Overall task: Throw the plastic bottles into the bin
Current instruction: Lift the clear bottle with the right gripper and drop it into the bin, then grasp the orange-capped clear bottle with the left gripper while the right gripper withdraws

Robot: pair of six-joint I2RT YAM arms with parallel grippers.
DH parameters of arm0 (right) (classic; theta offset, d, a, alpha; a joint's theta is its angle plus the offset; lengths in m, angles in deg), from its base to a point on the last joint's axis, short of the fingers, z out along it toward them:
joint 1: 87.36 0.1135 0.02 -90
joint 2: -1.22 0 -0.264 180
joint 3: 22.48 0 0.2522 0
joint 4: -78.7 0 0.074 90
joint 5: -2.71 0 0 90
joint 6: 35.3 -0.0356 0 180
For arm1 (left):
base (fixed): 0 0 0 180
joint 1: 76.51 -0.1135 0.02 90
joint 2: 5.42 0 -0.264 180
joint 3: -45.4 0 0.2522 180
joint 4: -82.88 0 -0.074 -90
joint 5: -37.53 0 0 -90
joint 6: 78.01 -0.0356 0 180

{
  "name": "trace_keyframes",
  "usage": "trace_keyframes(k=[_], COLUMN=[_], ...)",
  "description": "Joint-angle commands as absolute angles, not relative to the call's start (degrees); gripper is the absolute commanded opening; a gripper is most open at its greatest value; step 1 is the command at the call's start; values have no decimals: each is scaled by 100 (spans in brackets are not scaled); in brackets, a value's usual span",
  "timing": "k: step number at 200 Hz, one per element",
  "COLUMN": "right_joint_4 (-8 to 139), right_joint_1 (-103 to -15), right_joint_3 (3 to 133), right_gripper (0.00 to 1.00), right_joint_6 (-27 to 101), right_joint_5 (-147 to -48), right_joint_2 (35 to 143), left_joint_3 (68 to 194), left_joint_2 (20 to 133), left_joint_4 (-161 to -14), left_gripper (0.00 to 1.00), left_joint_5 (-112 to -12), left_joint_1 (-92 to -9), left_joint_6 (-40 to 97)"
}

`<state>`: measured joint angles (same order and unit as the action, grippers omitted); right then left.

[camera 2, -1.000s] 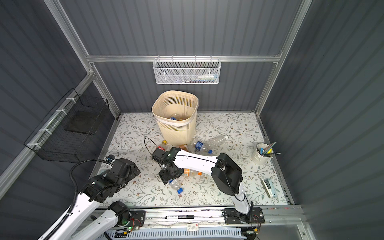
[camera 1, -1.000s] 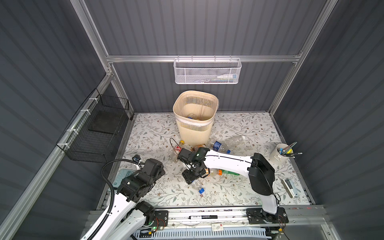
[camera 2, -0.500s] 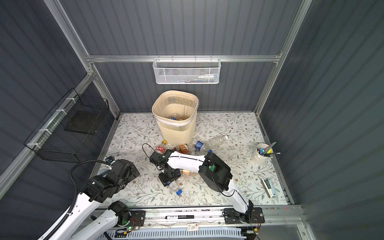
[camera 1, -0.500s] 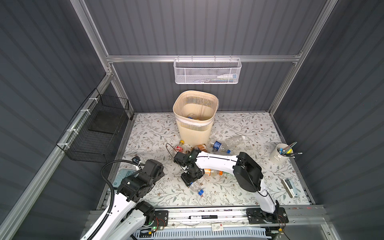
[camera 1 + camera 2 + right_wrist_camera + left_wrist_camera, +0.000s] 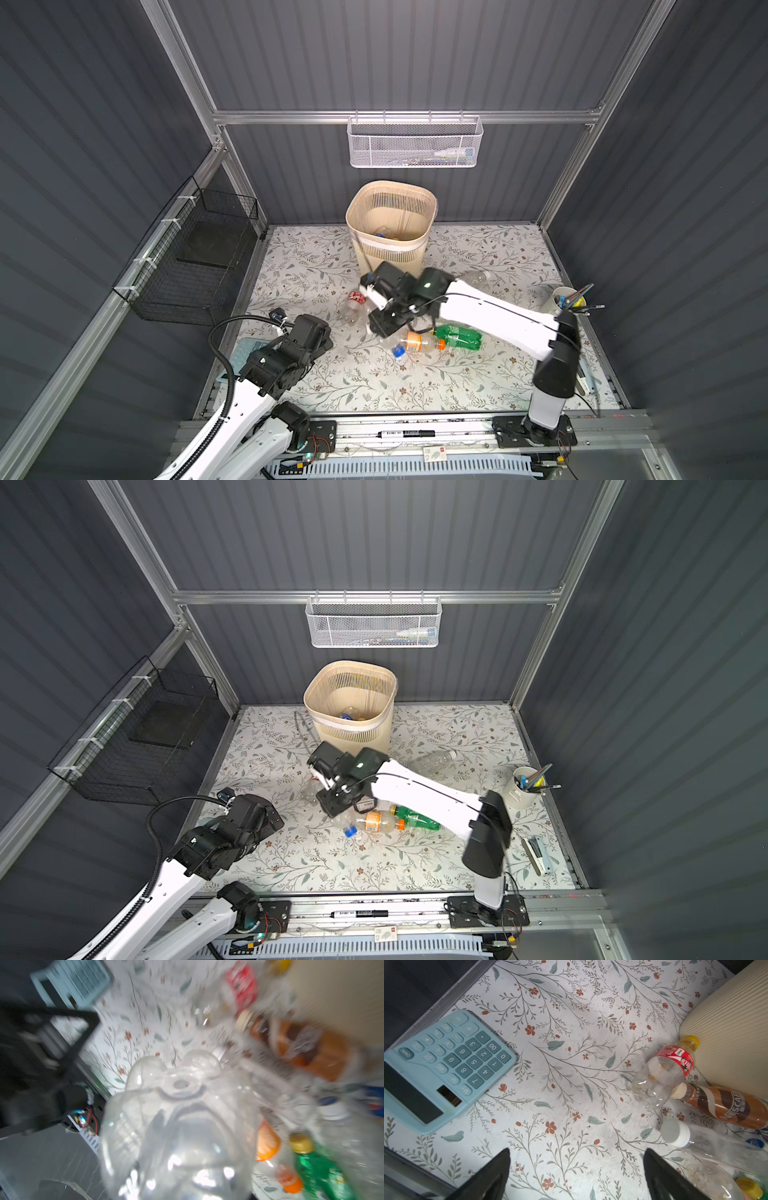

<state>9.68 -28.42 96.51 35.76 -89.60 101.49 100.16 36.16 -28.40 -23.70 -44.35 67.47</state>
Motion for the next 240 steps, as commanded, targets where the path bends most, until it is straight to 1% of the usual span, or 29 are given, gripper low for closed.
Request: trace_keyframes(k=[1,23,41,56,64,79,91,98,112,123,131,139,147,152,158,165,172,189,199,207,223,240], right_joint_4=[858,1195,1948,2658,2928,3243,3259,3076,2126,1056,366,-82,-266,-258,-164,145,609,2585,3437,3640,3518,3531], right_joint_1=[-3273,-3670,-3945,-4297,-4537,-4999,-5224,-5284,-5341,-5398,-5488,-5580,-5654,-5689,-5697,-5696,-5688,-5693,-5702,-5721,-5754,-5840], right_joint_3=[10199,10614,10476,10215,10154,10206,10520,10884,12322,14143,15527,16520,16881,16742,16348,15681,14597,11666,10464,9957,9225,8239], right_gripper=[40,40,42,44,44,44,46,46,50,56,61,77,92,96,98,99,99,99,99,99,99,99], right_joint_6=[4087,4501,4853,4950,4880,4524,4267,4162,4143,4056,3872,3712,3624,3624,3645,3683,3690,3579,3477,3412,3436,3468], right_joint_5=[-8071,-7450,-6974,-6942,-7145,-7813,-8537,-8875,-9591,-9901,-9923,-9812,-9640,-9534,-9368,-9211,-9065,-8771,-8604,-8496,-8212,-7866], right_joint_2=[9096,8364,7852,7629,7648,7964,8555,9036,10327,11496,12287,12780,12910,12789,12562,12052,11441,9717,8934,8498,7889,7211], left_joint_3=[9926,9959,9988,10014,10029,10069,10099,10105,10135,10153,10178,10211,10251,10279,10326,10392,10469,10763,10943,11114,11467,11762], left_joint_2=[3756,4018,4259,4457,4558,4693,4752,4774,4791,4793,4788,4775,4728,4702,4667,4650,4668,4907,5129,5379,5882,6413], left_joint_4=[-3224,-3452,-3681,-3893,-3984,-4108,-4204,-4245,-4295,-4288,-4227,-4130,-4024,-3959,-3868,-3785,-3723,-3681,-3765,-3851,-4073,-4571], left_gripper=[100,100,100,100,100,100,100,100,100,100,100,100,100,100,100,100,100,100,100,100,100,100], left_joint_5=[-2523,-2650,-2824,-3008,-3092,-3195,-3271,-3306,-3379,-3432,-3431,-3363,-3231,-3078,-2874,-2568,-2282,-1816,-1643,-1438,-1009,-884], left_joint_1=[-4470,-4473,-4470,-4465,-4464,-4464,-4461,-4465,-4461,-4445,-4423,-4373,-4259,-4144,-3986,-3739,-3473,-2916,-2602,-2250,-1527,-917], left_joint_6=[6445,6268,6134,6049,6025,5993,5959,5946,5912,5884,5874,5889,5914,5927,5965,5997,6024,5960,5837,5715,5339,4654])
